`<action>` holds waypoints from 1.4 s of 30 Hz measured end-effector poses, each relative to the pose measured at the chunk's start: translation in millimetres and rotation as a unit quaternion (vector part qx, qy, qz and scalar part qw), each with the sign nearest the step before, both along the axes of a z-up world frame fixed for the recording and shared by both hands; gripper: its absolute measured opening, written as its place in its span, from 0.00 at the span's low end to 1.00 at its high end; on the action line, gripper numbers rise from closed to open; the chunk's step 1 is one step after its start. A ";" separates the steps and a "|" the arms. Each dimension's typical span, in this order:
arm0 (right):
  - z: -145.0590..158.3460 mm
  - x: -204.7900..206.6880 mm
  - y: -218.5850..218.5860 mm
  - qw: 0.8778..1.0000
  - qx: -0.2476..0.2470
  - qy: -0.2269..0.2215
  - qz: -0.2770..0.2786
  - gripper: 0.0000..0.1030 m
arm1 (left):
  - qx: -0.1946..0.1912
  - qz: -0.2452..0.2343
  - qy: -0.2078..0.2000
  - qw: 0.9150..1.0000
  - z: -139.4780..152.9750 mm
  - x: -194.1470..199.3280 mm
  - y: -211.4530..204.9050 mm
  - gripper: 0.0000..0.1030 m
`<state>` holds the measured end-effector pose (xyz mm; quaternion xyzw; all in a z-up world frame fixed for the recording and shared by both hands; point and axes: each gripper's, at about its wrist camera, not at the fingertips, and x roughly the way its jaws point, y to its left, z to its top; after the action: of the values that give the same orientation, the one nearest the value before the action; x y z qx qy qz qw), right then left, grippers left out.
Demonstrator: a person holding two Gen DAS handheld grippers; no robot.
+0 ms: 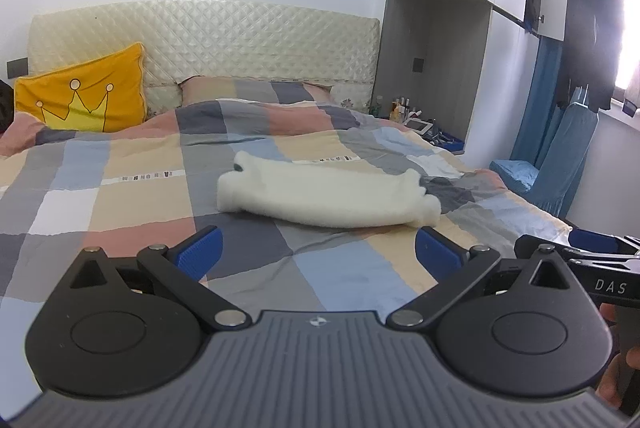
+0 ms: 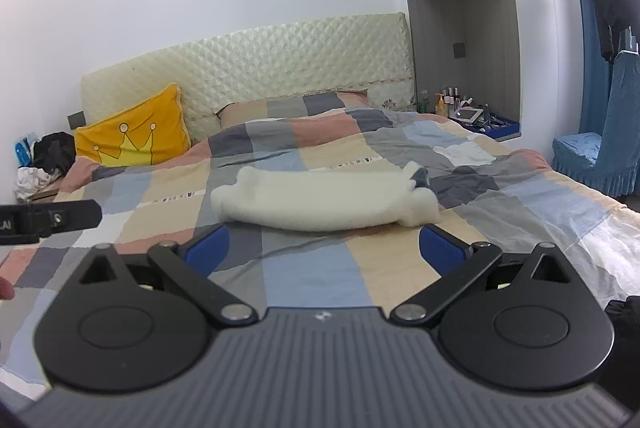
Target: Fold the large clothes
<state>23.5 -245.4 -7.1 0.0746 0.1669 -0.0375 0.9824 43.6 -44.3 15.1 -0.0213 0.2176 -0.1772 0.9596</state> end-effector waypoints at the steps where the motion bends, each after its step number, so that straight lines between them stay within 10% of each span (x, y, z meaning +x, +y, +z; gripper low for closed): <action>1: 0.4 -0.3 0.5 1.000 -0.001 0.000 0.000 1.00 | 0.000 -0.002 0.001 1.000 -0.3 0.6 0.3 1.00; 42: 1.5 -3.6 8.4 1.000 -0.002 0.004 -0.001 1.00 | 0.003 -0.010 -0.002 1.000 -0.9 -7.0 3.0 1.00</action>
<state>20.0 -237.1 -5.6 0.0723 0.1707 -0.0396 0.9819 36.5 -41.2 14.3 -0.0164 0.2168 -0.1862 0.9582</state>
